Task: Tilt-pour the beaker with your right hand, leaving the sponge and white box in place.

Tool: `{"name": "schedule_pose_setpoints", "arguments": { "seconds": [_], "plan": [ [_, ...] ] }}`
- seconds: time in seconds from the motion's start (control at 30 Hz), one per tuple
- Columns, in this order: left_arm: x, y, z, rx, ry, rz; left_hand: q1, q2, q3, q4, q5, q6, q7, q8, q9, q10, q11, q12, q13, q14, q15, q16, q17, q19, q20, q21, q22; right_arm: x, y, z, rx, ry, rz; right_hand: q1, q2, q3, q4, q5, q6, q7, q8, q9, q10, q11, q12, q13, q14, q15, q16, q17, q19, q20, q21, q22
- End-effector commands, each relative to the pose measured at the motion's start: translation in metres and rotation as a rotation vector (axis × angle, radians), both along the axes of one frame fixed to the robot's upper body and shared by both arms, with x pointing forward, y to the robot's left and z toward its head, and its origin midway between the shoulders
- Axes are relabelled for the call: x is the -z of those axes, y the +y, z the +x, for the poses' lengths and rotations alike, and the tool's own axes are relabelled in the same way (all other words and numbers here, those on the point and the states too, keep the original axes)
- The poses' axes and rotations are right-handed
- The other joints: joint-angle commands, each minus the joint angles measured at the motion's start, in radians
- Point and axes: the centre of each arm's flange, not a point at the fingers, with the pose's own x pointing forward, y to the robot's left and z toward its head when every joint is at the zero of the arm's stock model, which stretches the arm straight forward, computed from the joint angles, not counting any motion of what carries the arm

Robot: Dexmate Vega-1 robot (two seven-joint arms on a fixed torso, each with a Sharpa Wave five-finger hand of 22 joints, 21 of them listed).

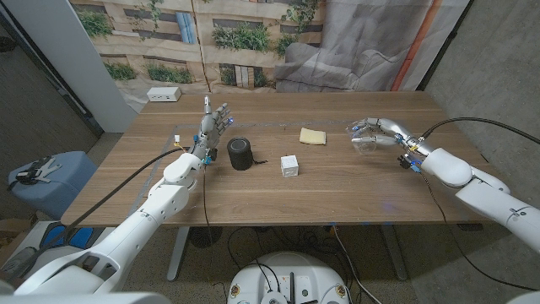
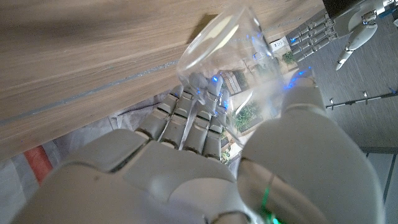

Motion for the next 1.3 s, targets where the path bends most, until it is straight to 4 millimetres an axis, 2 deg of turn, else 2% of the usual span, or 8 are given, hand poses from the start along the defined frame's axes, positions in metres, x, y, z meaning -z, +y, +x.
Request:
{"name": "schedule_pose_setpoints", "arguments": {
  "seconds": [0.03,0.33,0.6,0.77,1.3],
  "plan": [
    [0.0,0.0,0.0,0.0,-0.001,0.0,0.002,0.025,-0.009,0.0,0.004,0.001,-0.009,0.004,0.004,0.01,0.001,0.006,0.003,0.006,0.001,0.005,0.005,0.007,-0.01,0.007,0.003,0.018,0.007,0.004,-0.027,-0.031,0.126,0.059,0.15,0.018,0.014,-0.001,0.129,-0.136,0.017,0.001,0.073,-0.088,-0.012,-0.003,-0.011,-0.151,-0.001,0.005,0.001,-0.012,0.003,0.003],
    [0.0,0.0,0.0,0.0,0.0,0.0,0.001,0.025,-0.009,0.0,0.004,0.002,-0.01,0.004,0.004,0.011,-0.001,0.006,0.003,0.006,0.001,0.005,0.005,0.006,-0.01,0.007,0.003,0.034,0.015,0.004,-0.028,-0.052,0.194,0.066,0.149,0.02,0.011,0.0,0.12,-0.14,0.013,-0.001,0.06,-0.09,-0.026,-0.009,-0.022,-0.155,-0.003,0.007,-0.001,-0.014,0.002,0.003],
    [0.0,0.0,0.0,0.0,-0.001,0.0,0.002,0.025,-0.009,0.0,0.004,0.001,-0.008,0.004,0.004,0.01,0.0,0.006,0.003,0.007,0.0,0.005,0.005,0.006,-0.01,0.007,0.003,0.049,0.02,0.009,-0.019,-0.063,0.226,0.091,0.141,0.023,0.002,0.0,0.101,-0.153,0.004,-0.004,0.037,-0.092,-0.056,-0.02,-0.06,-0.155,-0.009,0.01,-0.006,-0.017,0.002,0.003],
    [0.0,0.0,0.0,0.0,0.0,0.0,0.001,0.025,-0.009,0.0,0.004,0.002,-0.01,0.004,0.004,0.01,0.0,0.006,0.003,0.009,0.002,0.006,0.005,0.006,-0.01,0.007,0.003,0.052,0.024,0.011,-0.014,-0.071,0.236,0.103,0.134,0.021,0.003,-0.001,0.09,-0.156,-0.002,-0.006,0.013,-0.091,-0.079,-0.024,-0.081,-0.151,-0.008,0.013,-0.009,-0.019,0.002,0.004],
    [0.0,0.0,0.0,0.0,-0.001,0.0,0.001,0.025,-0.009,0.0,0.004,0.0,-0.01,0.004,0.004,0.009,0.0,0.006,0.003,0.005,0.0,0.004,0.005,0.006,-0.01,0.007,0.003,0.066,0.034,0.016,0.017,-0.077,0.217,0.176,0.126,0.03,-0.003,-0.002,0.058,-0.165,-0.022,-0.009,0.0,-0.097,-0.117,-0.03,-0.131,-0.151,-0.013,0.009,-0.031,-0.018,0.0,0.004]
  ]
}}
